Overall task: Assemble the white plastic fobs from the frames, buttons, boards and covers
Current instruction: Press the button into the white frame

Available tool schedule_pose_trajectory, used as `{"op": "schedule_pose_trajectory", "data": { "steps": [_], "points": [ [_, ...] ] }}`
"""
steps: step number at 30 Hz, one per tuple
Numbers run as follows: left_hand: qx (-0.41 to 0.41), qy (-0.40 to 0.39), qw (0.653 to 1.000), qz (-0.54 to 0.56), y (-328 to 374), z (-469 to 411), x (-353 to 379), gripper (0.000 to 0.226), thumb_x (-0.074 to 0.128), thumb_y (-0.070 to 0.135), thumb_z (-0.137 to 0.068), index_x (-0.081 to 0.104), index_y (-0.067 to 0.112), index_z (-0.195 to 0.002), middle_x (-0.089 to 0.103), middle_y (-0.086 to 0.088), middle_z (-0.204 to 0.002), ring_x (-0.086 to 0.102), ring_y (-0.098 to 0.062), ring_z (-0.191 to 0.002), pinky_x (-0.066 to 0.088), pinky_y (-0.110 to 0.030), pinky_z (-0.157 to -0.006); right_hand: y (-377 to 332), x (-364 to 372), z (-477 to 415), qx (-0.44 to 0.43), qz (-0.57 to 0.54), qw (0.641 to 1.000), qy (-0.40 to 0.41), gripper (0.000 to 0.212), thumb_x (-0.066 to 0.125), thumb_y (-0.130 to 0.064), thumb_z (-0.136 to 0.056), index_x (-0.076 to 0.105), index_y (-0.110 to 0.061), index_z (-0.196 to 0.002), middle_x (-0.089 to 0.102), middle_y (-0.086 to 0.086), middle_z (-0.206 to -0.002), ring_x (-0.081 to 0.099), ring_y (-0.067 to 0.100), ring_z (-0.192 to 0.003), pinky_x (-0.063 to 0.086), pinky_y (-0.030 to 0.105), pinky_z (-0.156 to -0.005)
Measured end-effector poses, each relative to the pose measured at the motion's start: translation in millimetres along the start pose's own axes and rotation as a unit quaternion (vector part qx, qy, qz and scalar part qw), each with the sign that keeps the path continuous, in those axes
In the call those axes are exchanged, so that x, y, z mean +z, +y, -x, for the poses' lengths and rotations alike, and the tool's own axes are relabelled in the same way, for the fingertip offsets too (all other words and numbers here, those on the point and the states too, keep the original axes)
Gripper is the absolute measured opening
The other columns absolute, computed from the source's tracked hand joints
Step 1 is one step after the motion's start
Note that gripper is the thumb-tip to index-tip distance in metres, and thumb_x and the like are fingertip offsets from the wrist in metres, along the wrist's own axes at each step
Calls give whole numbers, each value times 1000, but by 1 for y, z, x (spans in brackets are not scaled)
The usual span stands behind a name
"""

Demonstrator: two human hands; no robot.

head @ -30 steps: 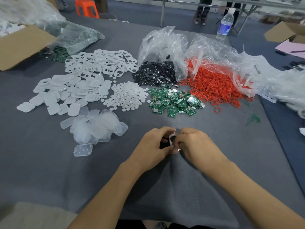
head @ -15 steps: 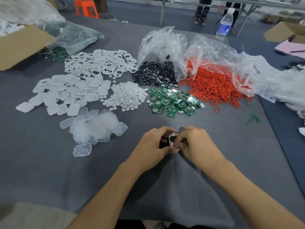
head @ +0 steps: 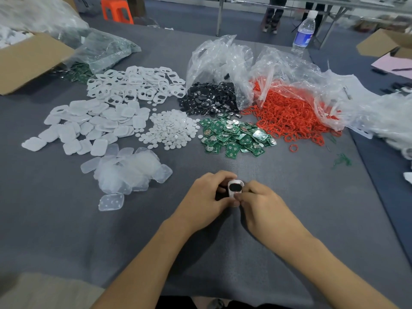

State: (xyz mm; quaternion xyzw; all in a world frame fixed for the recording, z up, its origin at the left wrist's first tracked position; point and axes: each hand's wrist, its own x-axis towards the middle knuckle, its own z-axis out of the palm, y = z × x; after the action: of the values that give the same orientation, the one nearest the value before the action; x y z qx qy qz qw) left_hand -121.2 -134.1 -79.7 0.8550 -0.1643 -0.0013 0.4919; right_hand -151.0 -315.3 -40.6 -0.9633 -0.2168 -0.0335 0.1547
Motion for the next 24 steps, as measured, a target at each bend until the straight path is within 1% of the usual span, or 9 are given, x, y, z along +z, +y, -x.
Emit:
{"op": "schedule_pose_trajectory", "data": {
  "steps": [2, 4, 11, 15, 20, 24],
  "points": [
    [-4, -2, 1000, -3, -1, 0, 1, 54, 86, 29, -81, 62, 33, -129, 65, 6, -112, 63, -6, -107, 53, -33, -99, -2, 3, 6, -6, -12, 999, 32, 17, 66, -1, -86, 76, -10, -97, 63, 4, -94, 61, 28, -82, 51, 33, -72],
    [-7, -5, 1000, -3, -1, -1, 1, 54, 86, 31, -80, 62, 34, -129, 65, 6, -113, 63, -6, -107, 53, -33, -99, -2, 6, 9, -8, -26, 998, 61, 18, 68, 1, -85, 77, -10, -96, 65, 3, -95, 63, 27, -83, 55, 35, -74],
    [-4, 3, 1000, -4, -2, -1, 2, 52, 87, 31, -80, 63, 35, -126, 65, 9, -110, 63, -2, -104, 53, -28, -97, 2, 15, 12, 1, -68, 991, 111, 13, 69, -1, -88, 76, -11, -94, 65, 0, -97, 64, 20, -87, 52, 27, -79],
    [2, 4, 1000, -14, -1, -1, 2, 52, 86, 32, -80, 64, 32, -128, 66, 8, -109, 62, -4, -105, 52, -30, -98, 3, 19, 16, 2, -82, 989, 126, 14, 69, -4, -90, 76, -13, -99, 65, -2, -101, 64, 15, -92, 50, 21, -83],
    [5, -2, 1000, -21, 0, -1, 1, 53, 85, 32, -82, 64, 30, -131, 66, 4, -110, 62, -7, -106, 52, -33, -99, 4, 24, 20, 13, -99, 985, 141, 15, 67, -5, -93, 75, -10, -104, 66, 0, -105, 64, 17, -96, 52, 28, -86],
    [0, -6, 1000, -14, 2, 2, -1, 58, 86, 35, -81, 63, 30, -135, 66, 5, -113, 63, -6, -107, 52, -31, -100, 4, 26, 22, 18, -105, 982, 154, 17, 67, -3, -92, 74, -7, -106, 67, 3, -107, 64, 19, -98, 51, 28, -89]
  ]
}}
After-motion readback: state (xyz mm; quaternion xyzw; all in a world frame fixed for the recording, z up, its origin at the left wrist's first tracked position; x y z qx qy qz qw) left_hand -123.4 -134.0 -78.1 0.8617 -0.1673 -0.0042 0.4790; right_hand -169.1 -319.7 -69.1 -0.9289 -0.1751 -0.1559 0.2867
